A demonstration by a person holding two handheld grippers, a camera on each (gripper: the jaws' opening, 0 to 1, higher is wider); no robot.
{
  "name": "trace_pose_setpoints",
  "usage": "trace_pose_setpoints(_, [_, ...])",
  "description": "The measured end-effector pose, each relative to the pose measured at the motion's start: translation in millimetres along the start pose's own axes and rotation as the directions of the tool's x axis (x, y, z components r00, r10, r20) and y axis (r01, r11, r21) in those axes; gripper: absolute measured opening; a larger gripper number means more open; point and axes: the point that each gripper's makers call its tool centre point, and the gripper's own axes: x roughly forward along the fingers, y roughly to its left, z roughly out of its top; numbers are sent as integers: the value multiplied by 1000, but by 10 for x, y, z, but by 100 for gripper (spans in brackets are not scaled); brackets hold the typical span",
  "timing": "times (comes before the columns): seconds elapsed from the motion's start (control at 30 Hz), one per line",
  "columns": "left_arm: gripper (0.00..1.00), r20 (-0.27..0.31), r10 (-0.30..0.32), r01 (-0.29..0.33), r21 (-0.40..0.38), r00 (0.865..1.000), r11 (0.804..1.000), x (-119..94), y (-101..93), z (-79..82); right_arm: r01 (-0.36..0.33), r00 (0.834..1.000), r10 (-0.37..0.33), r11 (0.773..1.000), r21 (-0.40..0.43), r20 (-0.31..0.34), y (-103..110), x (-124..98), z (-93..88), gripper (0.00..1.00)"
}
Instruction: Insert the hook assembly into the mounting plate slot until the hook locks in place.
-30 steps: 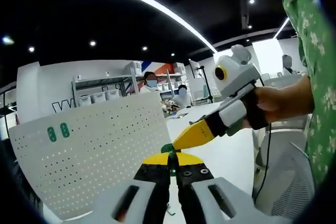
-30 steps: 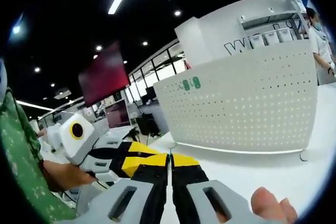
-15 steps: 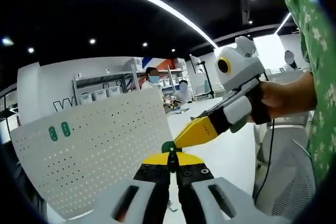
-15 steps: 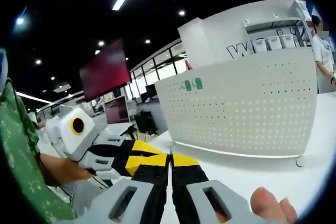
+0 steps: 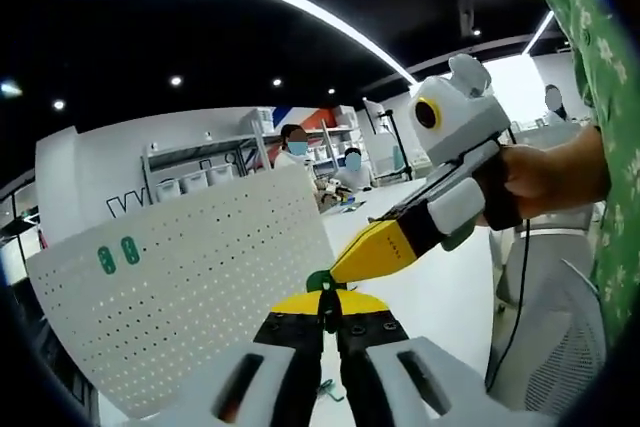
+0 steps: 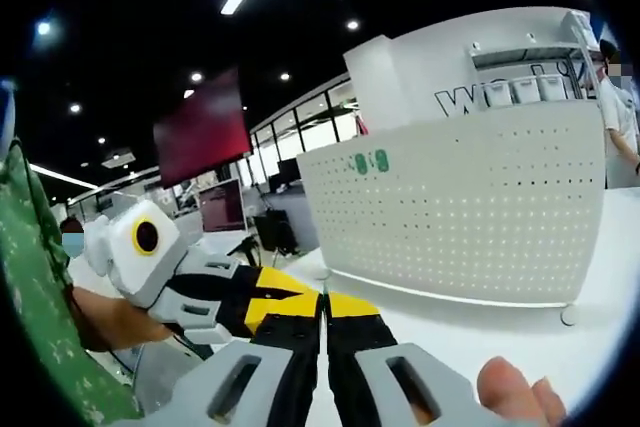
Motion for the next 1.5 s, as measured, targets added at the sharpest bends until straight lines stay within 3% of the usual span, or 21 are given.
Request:
trace_pose_setpoints(0.4, [3,-6,1,-1,-20,1000,1000,20,-8,-26,6,1000,-6,1000,-9,-3,-23,-2,-19,0])
trace_pose_setpoints(0.57, [3,-9,5,-6,-27,1000,1000,28,-5,-42,13,1000,-13,998,-53,-14,-20,14,-30,0])
trace_pose_setpoints(1.17, [2,16,47,-45,-105,999,993,13,113,-28,6,1000,-6,998,-62,0,-32,26,2,2])
trace_pose_setpoints(1.5, [2,40,96,-87,-189,995,978,4,243,2,15,1000,-14,997,-79,11,-45,1,20,5])
